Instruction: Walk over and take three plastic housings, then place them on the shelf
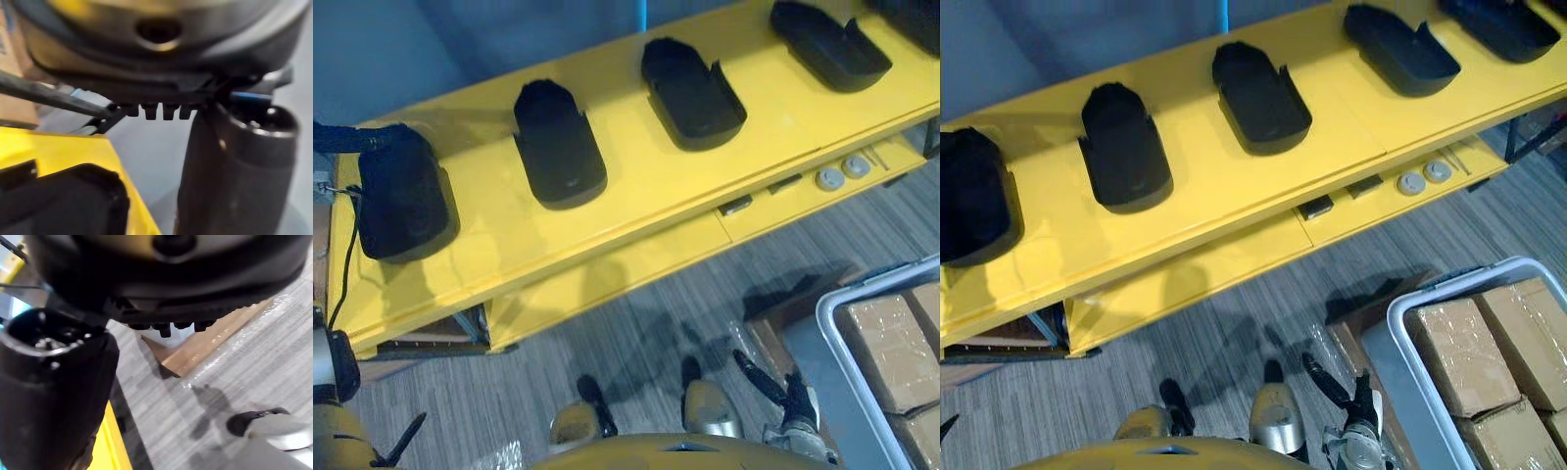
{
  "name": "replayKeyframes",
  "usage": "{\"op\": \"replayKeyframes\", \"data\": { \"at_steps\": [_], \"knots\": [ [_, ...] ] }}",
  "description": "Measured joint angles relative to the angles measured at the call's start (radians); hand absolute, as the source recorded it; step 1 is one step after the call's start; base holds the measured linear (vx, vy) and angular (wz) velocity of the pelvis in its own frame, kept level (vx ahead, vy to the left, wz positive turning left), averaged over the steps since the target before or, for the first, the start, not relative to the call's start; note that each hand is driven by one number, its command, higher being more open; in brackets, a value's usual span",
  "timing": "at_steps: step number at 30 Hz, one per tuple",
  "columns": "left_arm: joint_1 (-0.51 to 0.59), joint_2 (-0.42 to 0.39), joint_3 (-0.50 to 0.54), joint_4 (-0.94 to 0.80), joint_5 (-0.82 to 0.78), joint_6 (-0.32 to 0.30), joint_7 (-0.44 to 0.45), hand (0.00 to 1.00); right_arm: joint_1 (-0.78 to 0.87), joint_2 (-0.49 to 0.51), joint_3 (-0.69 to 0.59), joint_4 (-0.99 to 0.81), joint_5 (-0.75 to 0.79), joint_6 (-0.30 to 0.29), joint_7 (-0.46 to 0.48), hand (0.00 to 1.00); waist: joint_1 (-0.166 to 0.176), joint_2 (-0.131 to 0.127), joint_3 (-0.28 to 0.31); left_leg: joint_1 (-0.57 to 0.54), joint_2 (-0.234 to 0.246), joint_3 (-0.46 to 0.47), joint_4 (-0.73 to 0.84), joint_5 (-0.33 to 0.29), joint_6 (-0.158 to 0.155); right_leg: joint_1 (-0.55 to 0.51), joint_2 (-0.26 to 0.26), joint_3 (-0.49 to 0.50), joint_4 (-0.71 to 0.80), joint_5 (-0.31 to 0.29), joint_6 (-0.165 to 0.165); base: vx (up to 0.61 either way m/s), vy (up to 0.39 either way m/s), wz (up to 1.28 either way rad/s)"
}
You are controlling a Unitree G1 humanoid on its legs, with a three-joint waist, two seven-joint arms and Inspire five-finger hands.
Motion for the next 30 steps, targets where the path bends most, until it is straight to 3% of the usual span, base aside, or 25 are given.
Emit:
{"op": "replayKeyframes", "data": {
  "at_steps": [6,10,12,13,19,24,30],
  "knots": [
    [0.104,-0.015,0.001,-0.143,0.0,-0.048,0.025,1.0,-0.001,0.005,-0.019,-0.057,0.0,-0.039,-0.039,1.0,0.008,0.012,-0.059,0.026,-0.002,-0.001,-0.017,0.0,0.0,0.035,-0.004,-0.007,-0.026,0.005,0.001,0.04,0.004,0.01],
    [0.241,-0.114,0.024,-0.353,-0.046,-0.15,0.119,1.0,0.016,0.015,-0.032,-0.08,0.003,-0.042,-0.061,1.0,0.018,0.01,-0.092,0.039,-0.001,-0.007,-0.03,0.0,-0.001,0.062,-0.008,-0.026,-0.051,0.014,0.004,-0.01,0.002,0.09],
    [0.328,-0.221,0.054,-0.488,-0.087,-0.202,0.145,1.0,0.021,0.026,-0.037,-0.081,0.005,-0.043,-0.073,1.0,0.025,0.009,-0.114,0.039,-0.005,-0.01,-0.04,0.001,-0.002,0.06,-0.01,-0.03,-0.052,0.016,0.006,-0.02,0.019,0.07],
    [0.399,-0.332,0.061,-0.581,-0.1,-0.242,0.165,1.0,0.028,0.044,-0.037,-0.082,0.006,-0.044,-0.083,1.0,0.032,0.007,-0.133,0.04,-0.008,-0.01,-0.044,0.002,-0.003,0.061,-0.013,-0.03,-0.055,0.019,0.008,-0.04,0.025,0.0],
    [0.6,-0.669,0.05,-0.73,-0.133,-0.276,0.201,1.0,0.064,0.093,-0.036,-0.108,-0.003,-0.043,-0.098,1.0,0.034,0.001,-0.15,0.047,-0.023,-0.024,-0.084,0.032,0.001,0.066,-0.013,-0.045,-0.07,0.037,0.008,-0.07,0.001,0.05],
    [0.666,-0.743,-0.013,-0.745,-0.134,-0.287,0.198,1.0,0.081,0.091,-0.038,-0.086,-0.003,-0.032,-0.103,1.0,0.038,-0.004,-0.158,0.057,-0.038,-0.03,-0.132,0.063,0.003,0.066,-0.015,-0.053,-0.087,0.047,0.011,-0.08,-0.001,0.06],
    [0.665,-0.748,-0.058,-0.745,-0.134,-0.287,0.204,1.0,0.085,0.088,-0.038,-0.01,-0.002,-0.012,-0.097,1.0,0.032,-0.012,-0.174,0.057,-0.04,-0.024,-0.134,0.068,0.006,0.061,-0.016,-0.048,-0.09,0.056,0.012,-0.03,0.006,-0.04]
  ]
}}
